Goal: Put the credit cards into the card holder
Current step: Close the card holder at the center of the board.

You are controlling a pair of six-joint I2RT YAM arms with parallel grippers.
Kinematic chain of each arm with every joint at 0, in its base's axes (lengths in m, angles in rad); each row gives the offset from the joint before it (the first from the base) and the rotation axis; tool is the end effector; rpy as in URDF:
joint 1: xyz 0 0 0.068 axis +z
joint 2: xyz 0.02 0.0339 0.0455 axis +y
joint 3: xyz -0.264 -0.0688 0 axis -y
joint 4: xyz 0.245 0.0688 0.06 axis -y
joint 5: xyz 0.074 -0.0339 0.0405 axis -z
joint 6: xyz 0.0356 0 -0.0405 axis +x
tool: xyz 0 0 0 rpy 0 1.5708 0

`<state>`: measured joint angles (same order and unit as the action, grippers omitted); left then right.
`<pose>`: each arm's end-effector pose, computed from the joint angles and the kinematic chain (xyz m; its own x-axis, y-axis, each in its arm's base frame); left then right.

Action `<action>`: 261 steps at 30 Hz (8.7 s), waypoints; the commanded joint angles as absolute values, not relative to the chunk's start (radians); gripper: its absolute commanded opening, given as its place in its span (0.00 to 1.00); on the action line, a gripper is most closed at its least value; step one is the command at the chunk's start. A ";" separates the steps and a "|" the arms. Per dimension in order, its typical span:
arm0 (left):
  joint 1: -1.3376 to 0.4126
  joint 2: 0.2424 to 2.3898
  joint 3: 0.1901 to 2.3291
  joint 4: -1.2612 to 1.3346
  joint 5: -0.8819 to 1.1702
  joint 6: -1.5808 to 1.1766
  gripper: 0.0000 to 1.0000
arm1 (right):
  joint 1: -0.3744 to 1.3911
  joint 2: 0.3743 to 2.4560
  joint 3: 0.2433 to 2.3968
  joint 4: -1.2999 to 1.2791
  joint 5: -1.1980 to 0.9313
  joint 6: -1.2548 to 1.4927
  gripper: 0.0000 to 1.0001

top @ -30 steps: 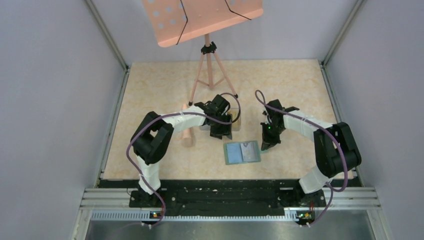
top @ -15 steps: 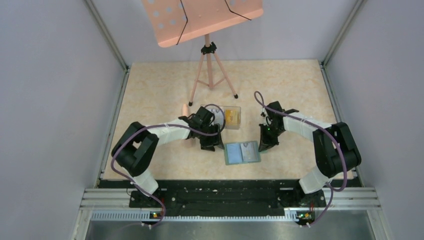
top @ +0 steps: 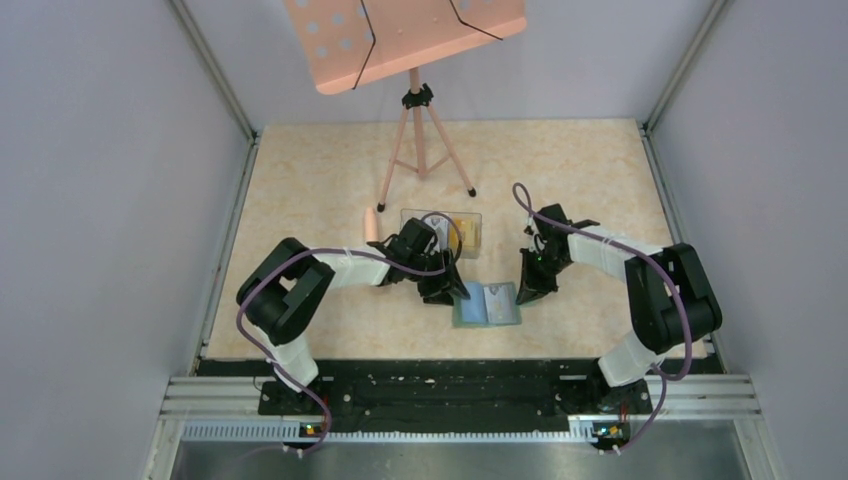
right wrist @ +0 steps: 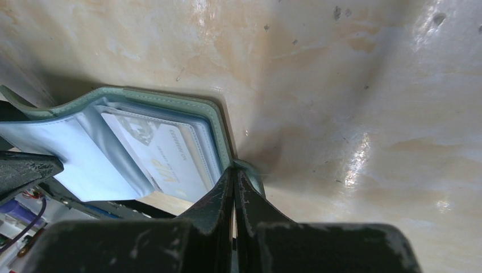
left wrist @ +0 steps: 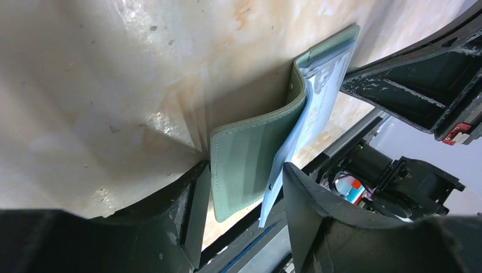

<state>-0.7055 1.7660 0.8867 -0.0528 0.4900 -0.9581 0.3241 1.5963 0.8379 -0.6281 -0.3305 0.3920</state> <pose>0.2453 -0.2309 0.1374 -0.9943 -0.1013 -0.0337 -0.0482 0.7076 -0.7050 0.2481 0.0955 0.1466 -0.9978 0.0460 -0.0475 0.0255 0.9307 0.3648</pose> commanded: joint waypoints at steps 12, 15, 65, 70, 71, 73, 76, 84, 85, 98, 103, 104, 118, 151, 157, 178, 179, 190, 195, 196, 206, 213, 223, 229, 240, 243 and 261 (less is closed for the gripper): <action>-0.768 1.718 0.944 0.100 0.589 -0.964 0.48 | 0.330 1.632 0.817 -0.592 -0.319 0.403 0.00; -0.784 1.797 0.994 0.123 0.633 -0.964 0.48 | 0.330 1.631 0.827 -0.593 -0.325 0.402 0.00; -0.800 2.177 1.557 -0.621 0.658 -0.640 0.00 | 0.270 1.670 1.045 -0.756 -0.192 0.317 0.00; -0.806 2.202 1.583 -0.637 0.652 -0.634 0.00 | 0.253 1.630 1.026 -0.807 -0.099 0.335 0.00; -0.807 2.209 1.590 -0.647 0.648 -0.631 0.00 | 0.251 1.625 1.018 -0.809 -0.086 0.342 0.00; -0.807 2.221 1.599 -0.660 0.644 -0.627 0.00 | 0.251 1.629 1.009 -0.821 -0.083 0.348 0.00; -0.809 2.230 1.603 -0.670 0.639 -0.627 0.00 | 0.251 1.638 0.998 -0.832 -0.101 0.354 0.00; -0.816 2.260 1.644 -0.735 0.586 -0.607 0.00 | 0.252 1.649 0.998 -0.843 -0.256 0.334 0.00; -0.817 2.268 1.655 -0.745 0.580 -0.604 0.00 | 0.252 1.646 1.001 -0.844 -0.274 0.334 0.00; -0.822 2.328 1.693 -0.769 0.568 -0.591 0.00 | 0.252 1.655 1.017 -0.835 -0.414 0.326 0.00; -0.822 2.340 1.704 -0.769 0.578 -0.587 0.01 | 0.252 1.638 1.021 -0.833 -0.440 0.306 0.00; -0.822 2.342 1.707 -0.771 0.580 -0.586 0.01 | 0.253 1.638 1.020 -0.827 -0.443 0.305 0.00; -0.824 2.203 1.641 -0.627 0.648 -0.626 0.20 | 0.252 1.758 0.950 -0.680 -0.376 0.332 0.00; -0.864 2.236 1.687 -0.760 0.503 -0.559 0.16 | 0.203 1.650 0.972 -0.852 -0.372 0.320 0.00; -0.865 2.269 1.721 -0.815 0.482 -0.549 0.15 | 0.225 1.658 0.974 -0.847 -0.444 0.301 0.00; -0.841 2.204 1.611 -0.519 0.725 -0.666 0.32 | 0.259 1.740 0.944 -0.762 -0.474 0.313 0.00; -0.841 2.209 1.613 -0.519 0.737 -0.668 0.33 | 0.259 1.738 0.946 -0.762 -0.474 0.314 0.00; -0.849 2.239 1.624 -0.570 0.743 -0.678 0.38 | 0.259 1.735 0.952 -0.755 -0.474 0.326 0.00; -0.862 2.252 1.630 -0.587 0.731 -0.688 0.38 | 0.259 1.733 0.936 -0.737 -0.480 0.335 0.00; -0.864 2.252 1.626 -0.586 0.734 -0.693 0.37 | 0.259 1.734 0.932 -0.735 -0.480 0.337 0.00; -0.865 2.215 1.502 -0.432 0.777 -0.773 0.33 | 0.258 1.711 0.885 -0.677 -0.503 0.377 0.00; -0.877 2.182 1.477 -0.463 0.701 -0.762 0.32 | 0.257 1.708 0.876 -0.651 -0.503 0.393 0.00; -0.883 2.140 1.488 -0.537 0.613 -0.725 0.33 | 0.258 1.704 0.869 -0.644 -0.506 0.392 0.00; -0.885 2.117 1.476 -0.515 0.622 -0.739 0.33 | 0.258 1.702 0.864 -0.642 -0.509 0.395 0.00; -0.886 2.164 1.482 -0.482 0.670 -0.762 0.05 | 0.257 1.697 0.869 -0.639 -0.512 0.401 0.00; -0.887 2.171 1.490 -0.479 0.675 -0.760 0.00 | 0.256 1.690 0.873 -0.640 -0.512 0.402 0.00; -0.860 2.101 1.504 -0.495 0.631 -0.733 0.00 | 0.258 1.576 0.899 -0.589 -0.567 0.388 0.00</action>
<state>-0.8803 2.1574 1.4979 -0.4561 0.6571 -0.7292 0.2466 1.6073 0.8898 -0.6342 -0.5552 0.4019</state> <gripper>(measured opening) 0.009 0.003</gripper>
